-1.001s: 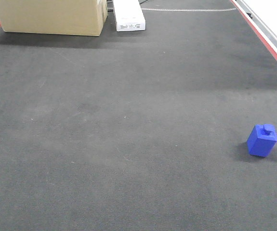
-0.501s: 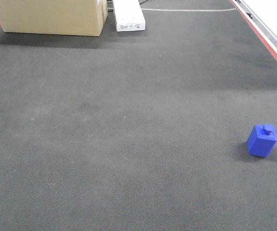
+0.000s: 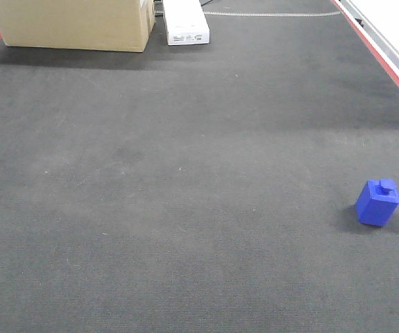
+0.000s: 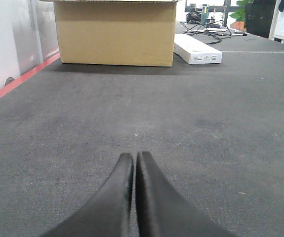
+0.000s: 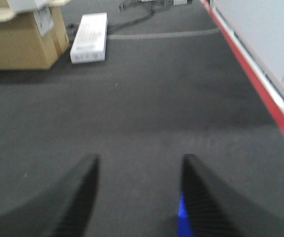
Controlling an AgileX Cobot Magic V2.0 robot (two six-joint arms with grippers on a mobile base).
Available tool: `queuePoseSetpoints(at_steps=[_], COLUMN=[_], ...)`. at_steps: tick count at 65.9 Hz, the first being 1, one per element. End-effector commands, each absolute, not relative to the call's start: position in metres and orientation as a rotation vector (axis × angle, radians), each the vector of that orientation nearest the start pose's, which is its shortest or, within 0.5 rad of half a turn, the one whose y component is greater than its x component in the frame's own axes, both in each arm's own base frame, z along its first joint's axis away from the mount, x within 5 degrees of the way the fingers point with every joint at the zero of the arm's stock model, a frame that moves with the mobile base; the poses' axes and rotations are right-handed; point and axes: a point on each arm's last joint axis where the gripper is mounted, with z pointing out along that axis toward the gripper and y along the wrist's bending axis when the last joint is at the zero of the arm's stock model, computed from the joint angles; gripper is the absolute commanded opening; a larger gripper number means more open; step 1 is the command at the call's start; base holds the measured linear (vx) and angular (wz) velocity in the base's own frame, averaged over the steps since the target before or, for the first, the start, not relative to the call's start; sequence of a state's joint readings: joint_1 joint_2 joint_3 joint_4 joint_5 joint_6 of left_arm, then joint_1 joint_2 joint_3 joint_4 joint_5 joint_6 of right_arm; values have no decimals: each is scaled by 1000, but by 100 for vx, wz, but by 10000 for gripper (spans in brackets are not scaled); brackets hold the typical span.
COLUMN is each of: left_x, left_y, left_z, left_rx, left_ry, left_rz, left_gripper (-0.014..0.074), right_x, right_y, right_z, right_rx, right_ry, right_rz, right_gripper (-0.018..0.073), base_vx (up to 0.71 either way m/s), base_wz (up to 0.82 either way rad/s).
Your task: Pour parts from conveyor to right shelf
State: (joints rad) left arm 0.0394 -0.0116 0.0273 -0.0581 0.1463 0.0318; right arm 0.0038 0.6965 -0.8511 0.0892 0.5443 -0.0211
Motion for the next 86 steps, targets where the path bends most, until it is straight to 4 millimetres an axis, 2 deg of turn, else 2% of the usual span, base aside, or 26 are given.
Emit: queuePoseSetpoints(at_steps=[1, 8, 17, 27, 39, 55, 67, 75, 86], left_x=[56, 56, 56, 56, 56, 56, 56, 56, 56], left_y=[1, 1, 1, 1, 1, 1, 1, 1, 1], left_z=[205, 205, 205, 205, 205, 205, 205, 205, 205], left_rx=[-55, -55, -55, -55, -55, -55, -55, -55, -55], left_ry=[1545, 1545, 1545, 1545, 1545, 1545, 1545, 1545, 1545], left_rz=[-12, -12, -12, -12, -12, -12, -12, -12, -12], left_gripper=[-6, -6, -6, -6, -6, -6, -6, -6, -6], right_x=[143, 150, 153, 173, 210, 271, 314, 338, 359], right_y=[4, 4, 4, -3, -9, -7, -6, -6, -8], right_z=[399, 394, 388, 378, 372, 359, 339, 334, 331], right_rx=[19, 20, 68, 136, 184, 113, 64, 45, 51], right_ry=[1819, 1852, 1949, 2164, 2445, 2669, 2837, 2864, 2856], right_rz=[75, 76, 111, 34, -56, -70, -63, -74, -80], right_gripper=[609, 730, 718, 699, 678, 641, 630, 627, 619], base_vx=[0, 0, 0, 0, 0, 0, 0, 0, 0], base_wz=[0, 0, 0, 0, 0, 0, 0, 0, 0])
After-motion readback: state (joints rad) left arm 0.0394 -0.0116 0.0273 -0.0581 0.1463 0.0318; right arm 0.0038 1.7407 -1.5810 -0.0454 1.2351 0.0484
